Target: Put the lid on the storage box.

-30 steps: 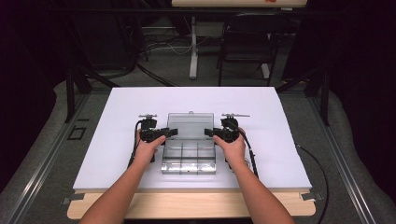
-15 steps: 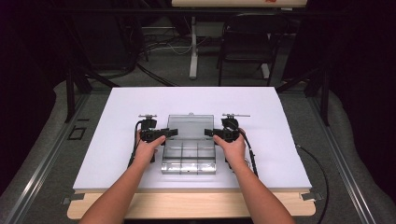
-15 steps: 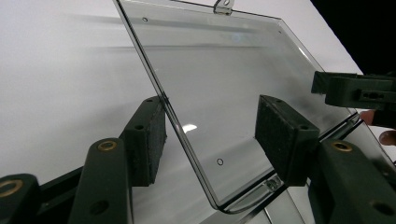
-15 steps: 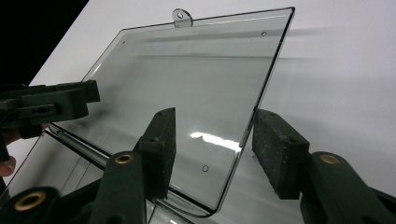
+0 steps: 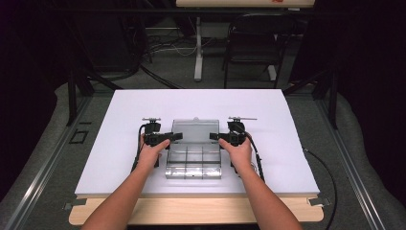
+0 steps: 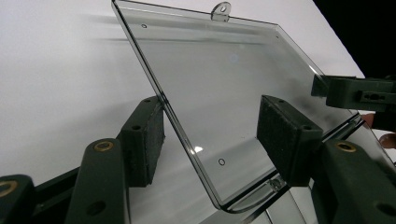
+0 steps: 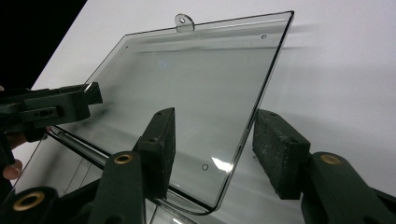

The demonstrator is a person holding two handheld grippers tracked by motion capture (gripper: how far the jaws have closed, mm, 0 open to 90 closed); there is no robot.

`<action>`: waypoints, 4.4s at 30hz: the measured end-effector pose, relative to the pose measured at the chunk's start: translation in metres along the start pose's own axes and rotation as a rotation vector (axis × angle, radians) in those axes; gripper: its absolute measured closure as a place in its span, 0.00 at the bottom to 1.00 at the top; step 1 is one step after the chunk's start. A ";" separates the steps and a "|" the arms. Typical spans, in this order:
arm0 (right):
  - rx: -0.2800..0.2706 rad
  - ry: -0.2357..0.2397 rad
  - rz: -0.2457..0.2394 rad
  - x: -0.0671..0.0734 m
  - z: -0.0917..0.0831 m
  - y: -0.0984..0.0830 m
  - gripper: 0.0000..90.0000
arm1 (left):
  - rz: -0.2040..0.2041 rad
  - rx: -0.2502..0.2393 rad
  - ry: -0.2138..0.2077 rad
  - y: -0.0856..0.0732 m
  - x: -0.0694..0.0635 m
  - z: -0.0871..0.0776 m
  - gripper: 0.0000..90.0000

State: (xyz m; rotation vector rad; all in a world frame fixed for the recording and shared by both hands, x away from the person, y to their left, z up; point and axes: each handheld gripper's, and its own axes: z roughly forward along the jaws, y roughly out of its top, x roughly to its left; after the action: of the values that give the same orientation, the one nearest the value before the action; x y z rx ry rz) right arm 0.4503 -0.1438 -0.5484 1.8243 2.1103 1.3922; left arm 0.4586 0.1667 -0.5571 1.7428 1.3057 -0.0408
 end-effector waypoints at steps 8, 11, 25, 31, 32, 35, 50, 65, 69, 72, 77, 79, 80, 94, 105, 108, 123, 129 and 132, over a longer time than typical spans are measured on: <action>0.010 -0.002 0.014 -0.001 0.000 0.000 0.55 | -0.010 0.000 -0.003 0.000 0.001 0.001 0.47; 0.007 0.002 0.020 -0.001 0.001 0.000 0.55 | -0.012 0.004 -0.003 0.000 0.001 0.001 0.46; 0.024 -0.020 0.018 -0.001 0.001 -0.001 0.52 | -0.055 0.014 -0.023 -0.002 0.005 0.002 0.45; 0.018 -0.015 0.023 -0.001 0.002 -0.001 0.52 | -0.055 0.012 -0.022 -0.002 0.005 0.002 0.45; 0.020 -0.016 0.027 -0.001 0.002 -0.001 0.52 | -0.056 0.012 -0.022 -0.002 0.005 0.002 0.45; 0.022 -0.009 0.030 -0.002 0.002 -0.001 0.52 | -0.059 0.012 -0.020 -0.002 0.005 0.002 0.45; 0.013 -0.009 0.019 -0.001 -0.003 0.001 0.53 | -0.054 0.013 -0.007 -0.002 0.005 -0.001 0.45; -0.006 -0.018 -0.051 0.007 -0.019 0.002 0.54 | -0.026 -0.022 -0.010 0.000 0.000 -0.020 0.46; -0.009 -0.023 -0.073 0.011 -0.025 0.002 0.55 | -0.009 -0.024 -0.010 -0.001 -0.002 -0.024 0.46; -0.013 -0.028 -0.100 0.013 -0.029 0.001 0.55 | -0.008 -0.024 -0.012 -0.002 -0.003 -0.026 0.46; -0.018 -0.029 -0.141 0.018 -0.036 -0.002 0.56 | 0.007 -0.024 -0.009 -0.003 -0.006 -0.031 0.46; -0.022 -0.029 -0.153 0.019 -0.039 -0.004 0.56 | 0.011 -0.023 -0.010 -0.004 -0.006 -0.034 0.46; -0.022 -0.029 -0.160 0.019 -0.041 -0.004 0.57 | 0.015 -0.026 -0.011 -0.005 -0.006 -0.035 0.46; -0.032 -0.037 -0.238 0.022 -0.068 -0.020 0.59 | 0.058 -0.040 -0.006 -0.014 -0.015 -0.054 0.48; -0.024 -0.071 -0.330 0.020 -0.088 -0.033 0.66 | 0.092 -0.063 0.000 -0.022 -0.021 -0.063 0.48; -0.029 -0.070 -0.330 0.017 -0.093 -0.036 0.66 | 0.091 -0.059 0.000 -0.023 -0.021 -0.065 0.48; -0.028 -0.093 -0.290 -0.009 -0.116 -0.052 0.65 | 0.092 -0.064 -0.008 -0.028 -0.021 -0.070 0.48; -0.028 -0.098 -0.281 -0.013 -0.121 -0.057 0.65 | 0.089 -0.066 -0.011 -0.029 -0.022 -0.073 0.48; -0.029 -0.104 -0.292 -0.015 -0.122 -0.060 0.65 | 0.099 -0.063 -0.012 -0.029 -0.022 -0.073 0.48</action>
State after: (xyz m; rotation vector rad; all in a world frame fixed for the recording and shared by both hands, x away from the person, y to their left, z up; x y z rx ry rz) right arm 0.3419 -0.2227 -0.5194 1.4684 2.1818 1.2242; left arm 0.3925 0.1996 -0.5227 1.7487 1.1986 0.0459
